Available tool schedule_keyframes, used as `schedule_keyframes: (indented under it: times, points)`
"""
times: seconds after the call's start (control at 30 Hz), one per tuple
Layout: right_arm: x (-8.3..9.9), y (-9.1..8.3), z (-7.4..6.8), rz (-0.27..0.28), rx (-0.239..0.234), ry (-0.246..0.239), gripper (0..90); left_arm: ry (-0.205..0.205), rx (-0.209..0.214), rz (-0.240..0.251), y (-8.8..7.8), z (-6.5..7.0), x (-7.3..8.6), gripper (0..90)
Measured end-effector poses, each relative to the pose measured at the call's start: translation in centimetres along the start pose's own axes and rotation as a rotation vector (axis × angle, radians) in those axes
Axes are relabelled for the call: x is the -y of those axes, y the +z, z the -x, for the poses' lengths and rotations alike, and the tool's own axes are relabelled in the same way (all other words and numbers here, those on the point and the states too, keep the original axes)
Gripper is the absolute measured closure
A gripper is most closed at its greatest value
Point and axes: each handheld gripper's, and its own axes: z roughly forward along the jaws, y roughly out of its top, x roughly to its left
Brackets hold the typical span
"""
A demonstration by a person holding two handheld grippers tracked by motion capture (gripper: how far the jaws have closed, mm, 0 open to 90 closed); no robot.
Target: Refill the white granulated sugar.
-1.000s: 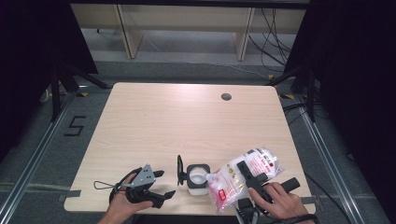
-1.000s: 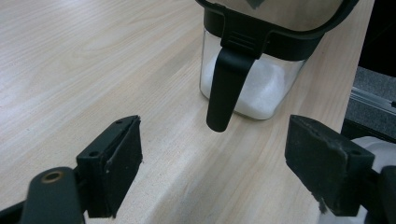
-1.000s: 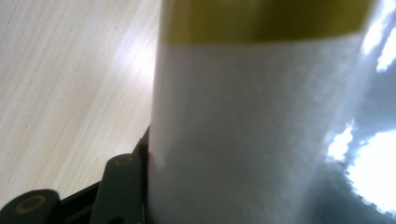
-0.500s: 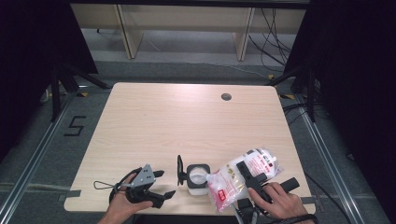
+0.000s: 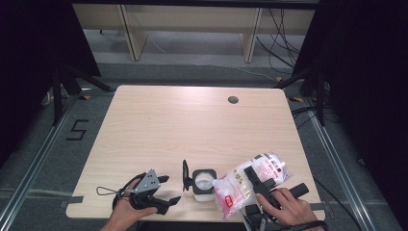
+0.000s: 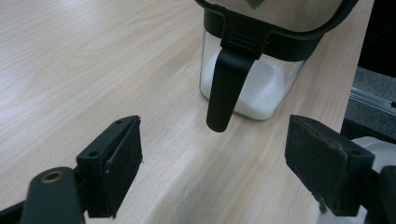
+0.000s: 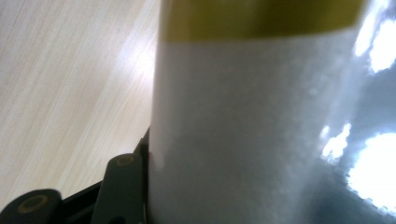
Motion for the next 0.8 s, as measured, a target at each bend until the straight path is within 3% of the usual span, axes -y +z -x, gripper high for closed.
schedule_keyframes:
  times: [0.27, 0.4, 0.47, 0.5, 0.63, 0.67, 0.73, 0.8]
  points:
    - [0.10, -0.11, 0.07, 0.004, 0.008, 0.007, 50.7, 0.007, 0.001, 0.000, 0.00, -0.05, -0.02, 18.7]
    - [0.25, -0.03, 0.28, 0.023, 0.006, -0.026, 50.9, 0.003, -0.001, 0.001, -0.02, -0.05, 0.01, 18.7]
    - [0.25, -0.14, -0.04, 0.001, -0.003, 0.013, 51.0, -0.001, -0.002, -0.001, -0.01, -0.06, -0.01, 18.7]
    - [0.21, -0.01, 0.22, 0.014, 0.002, -0.019, 51.0, -0.003, 0.000, 0.001, 0.01, -0.04, 0.02, 18.7]
    - [0.21, -0.16, -0.09, 0.001, -0.001, 0.036, 51.2, 0.004, 0.000, 0.000, 0.00, -0.02, -0.01, 18.7]
    - [0.18, -0.07, 0.11, 0.013, 0.003, 0.010, 51.2, 0.004, 0.000, 0.000, 0.00, -0.03, -0.01, 18.7]
    - [0.19, -0.10, 0.18, 0.017, 0.000, 0.006, 51.2, -0.001, -0.004, -0.002, -0.02, 0.01, 0.02, 18.7]
    - [0.21, -0.18, 0.02, 0.007, 0.000, 0.033, 51.3, -0.003, -0.001, 0.000, 0.00, 0.02, 0.01, 18.7]
